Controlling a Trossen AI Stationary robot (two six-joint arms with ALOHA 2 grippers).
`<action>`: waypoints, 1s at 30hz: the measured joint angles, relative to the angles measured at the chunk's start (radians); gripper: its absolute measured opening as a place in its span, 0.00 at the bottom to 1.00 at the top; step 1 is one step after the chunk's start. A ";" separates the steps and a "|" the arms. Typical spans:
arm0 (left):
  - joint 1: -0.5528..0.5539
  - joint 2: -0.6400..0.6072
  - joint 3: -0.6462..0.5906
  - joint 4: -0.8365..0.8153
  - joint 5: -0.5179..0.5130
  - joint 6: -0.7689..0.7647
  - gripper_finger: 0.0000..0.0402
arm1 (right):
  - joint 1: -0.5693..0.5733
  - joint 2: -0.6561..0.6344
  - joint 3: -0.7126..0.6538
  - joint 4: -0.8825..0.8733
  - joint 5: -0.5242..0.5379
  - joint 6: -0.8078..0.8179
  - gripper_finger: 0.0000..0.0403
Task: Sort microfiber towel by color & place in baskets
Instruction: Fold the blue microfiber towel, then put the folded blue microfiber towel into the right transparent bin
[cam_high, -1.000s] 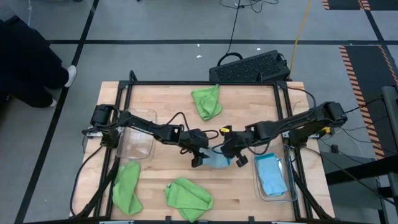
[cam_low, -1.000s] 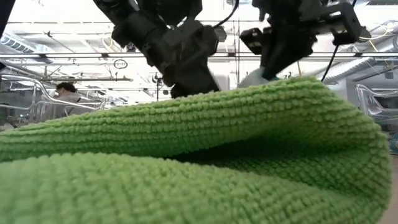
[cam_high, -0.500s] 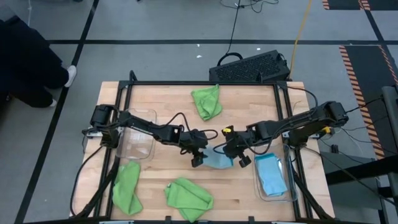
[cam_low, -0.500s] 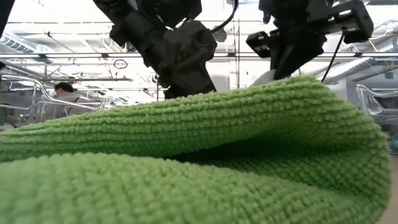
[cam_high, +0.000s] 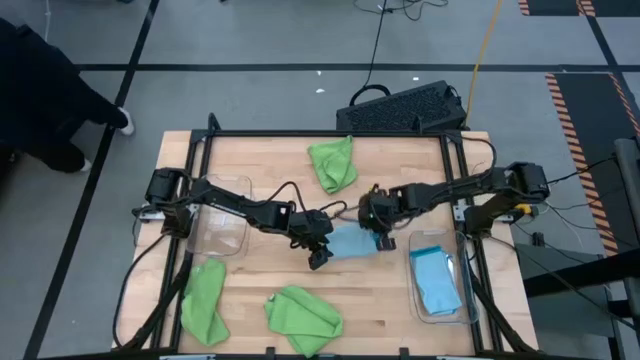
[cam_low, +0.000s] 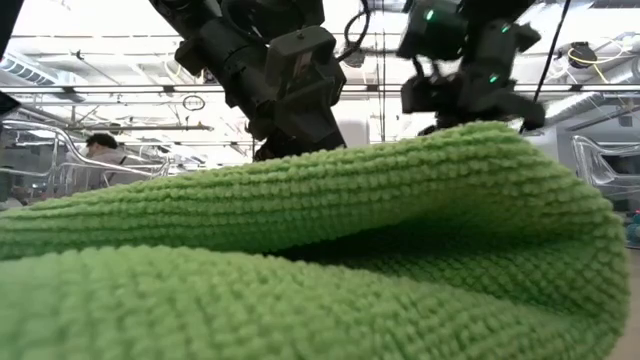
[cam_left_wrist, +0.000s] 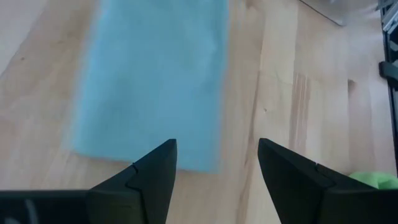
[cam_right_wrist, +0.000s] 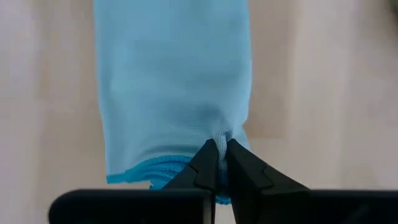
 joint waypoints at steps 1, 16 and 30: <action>0.000 0.000 0.000 0.000 0.000 -0.005 0.57 | -0.026 0.005 0.000 0.000 0.000 0.013 0.04; -0.050 -0.001 0.000 -0.005 -0.013 -0.104 0.57 | -0.264 0.030 -0.001 -0.144 -0.063 0.142 0.36; -0.067 -0.001 0.000 -0.001 -0.081 -0.131 0.57 | -0.404 0.113 -0.001 0.132 -0.284 0.271 0.70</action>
